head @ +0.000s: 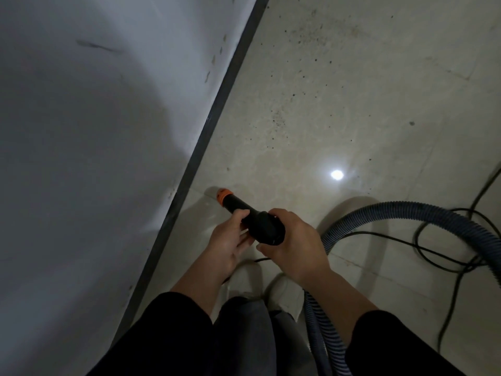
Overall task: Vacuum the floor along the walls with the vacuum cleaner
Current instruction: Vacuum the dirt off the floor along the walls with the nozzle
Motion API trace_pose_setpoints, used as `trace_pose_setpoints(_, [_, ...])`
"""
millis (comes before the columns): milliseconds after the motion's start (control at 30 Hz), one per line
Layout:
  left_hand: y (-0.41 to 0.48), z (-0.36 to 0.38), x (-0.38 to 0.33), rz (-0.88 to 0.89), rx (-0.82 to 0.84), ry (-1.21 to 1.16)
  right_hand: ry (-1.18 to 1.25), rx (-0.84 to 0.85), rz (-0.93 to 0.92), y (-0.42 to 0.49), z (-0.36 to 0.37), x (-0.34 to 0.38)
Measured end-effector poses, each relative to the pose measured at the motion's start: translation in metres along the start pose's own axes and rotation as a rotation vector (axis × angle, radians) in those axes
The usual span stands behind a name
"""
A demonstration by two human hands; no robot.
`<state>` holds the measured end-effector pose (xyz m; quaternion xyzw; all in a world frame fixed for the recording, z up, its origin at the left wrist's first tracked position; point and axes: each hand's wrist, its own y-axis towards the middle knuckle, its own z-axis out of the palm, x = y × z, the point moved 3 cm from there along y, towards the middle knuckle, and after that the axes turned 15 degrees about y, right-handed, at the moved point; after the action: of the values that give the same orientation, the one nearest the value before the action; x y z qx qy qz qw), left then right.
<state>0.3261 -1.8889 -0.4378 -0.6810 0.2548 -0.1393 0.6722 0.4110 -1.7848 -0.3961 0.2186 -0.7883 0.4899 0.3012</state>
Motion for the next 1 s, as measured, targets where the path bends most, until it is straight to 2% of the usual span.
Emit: trace_pose_setpoints(1000, [0.023, -0.003, -0.062, 0.1, 0.031, 0.056, -0.018, -0.131, -0.073, 0.041, -0.001, 0.032])
